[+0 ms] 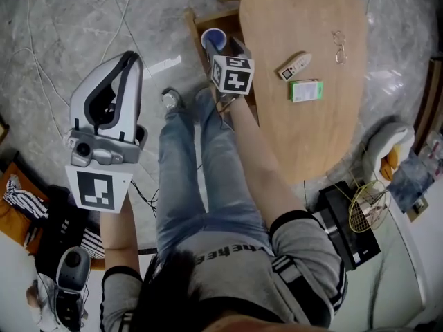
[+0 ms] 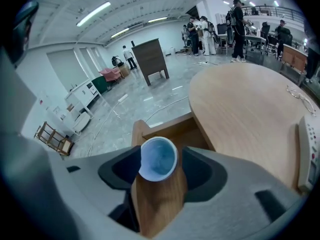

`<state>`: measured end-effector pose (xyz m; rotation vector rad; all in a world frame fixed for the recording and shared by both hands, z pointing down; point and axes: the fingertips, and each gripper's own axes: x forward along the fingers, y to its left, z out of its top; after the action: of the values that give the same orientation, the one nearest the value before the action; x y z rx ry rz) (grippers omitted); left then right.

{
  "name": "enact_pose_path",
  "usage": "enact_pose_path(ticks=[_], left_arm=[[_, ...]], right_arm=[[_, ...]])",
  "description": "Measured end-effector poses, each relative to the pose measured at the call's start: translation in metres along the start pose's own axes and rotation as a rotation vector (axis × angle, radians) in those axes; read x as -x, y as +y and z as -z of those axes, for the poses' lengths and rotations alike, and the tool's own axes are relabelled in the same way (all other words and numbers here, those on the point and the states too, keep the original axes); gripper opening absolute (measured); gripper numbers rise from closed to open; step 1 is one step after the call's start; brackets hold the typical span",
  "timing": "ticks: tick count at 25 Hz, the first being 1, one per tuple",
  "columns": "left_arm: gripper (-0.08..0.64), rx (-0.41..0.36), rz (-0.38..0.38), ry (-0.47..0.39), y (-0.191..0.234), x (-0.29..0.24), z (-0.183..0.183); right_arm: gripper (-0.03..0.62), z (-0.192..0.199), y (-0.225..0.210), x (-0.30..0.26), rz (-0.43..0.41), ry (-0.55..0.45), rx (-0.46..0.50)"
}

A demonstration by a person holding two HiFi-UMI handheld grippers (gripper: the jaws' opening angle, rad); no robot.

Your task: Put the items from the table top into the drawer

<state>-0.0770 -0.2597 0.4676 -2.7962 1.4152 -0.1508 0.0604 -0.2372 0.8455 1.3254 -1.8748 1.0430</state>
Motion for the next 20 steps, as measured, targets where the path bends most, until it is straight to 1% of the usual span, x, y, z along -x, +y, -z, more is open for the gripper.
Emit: enact_pose_path(ticks=[2,3,4,5,6,7,10,13,20], left_arm=[[0.011,-0.003,0.002,-0.006,0.000,0.003,-0.006],[0.011,-0.005,0.003,-0.009,0.000,0.006,-0.009],[0.011,-0.008,0.003,-0.013,0.001,0.010,-0.012],[0.011,-0.009,0.002,-0.018,0.002,0.014,-0.016],[0.011,-0.009,-0.001,-0.024,0.003,0.018,-0.019],[0.011,-0.007,-0.003,-0.029,0.005,0.023,-0.022],[0.011,0.001,-0.004,-0.040,0.008,0.034,-0.030],[0.011,0.003,0.010,-0.058,0.007,0.042,-0.040],[0.011,-0.015,0.076,-0.077,-0.007,0.061,-0.067]], right_arm=[[0.214,0.000,0.000,0.010,0.016,-0.009,-0.017],[0.174,0.000,0.000,0.016,0.024,-0.014,-0.028],[0.131,0.000,0.001,0.022,0.032,-0.022,-0.040],[0.069,-0.001,0.002,0.028,0.041,-0.033,-0.050],[0.021,-0.003,0.002,0.035,0.048,-0.046,-0.058],[0.005,-0.006,0.004,0.041,0.050,-0.060,-0.062],[0.003,-0.014,0.014,0.060,0.037,-0.106,-0.065],[0.003,-0.023,0.021,0.081,0.058,-0.158,-0.051],[0.003,-0.037,0.035,0.144,0.089,-0.256,-0.074]])
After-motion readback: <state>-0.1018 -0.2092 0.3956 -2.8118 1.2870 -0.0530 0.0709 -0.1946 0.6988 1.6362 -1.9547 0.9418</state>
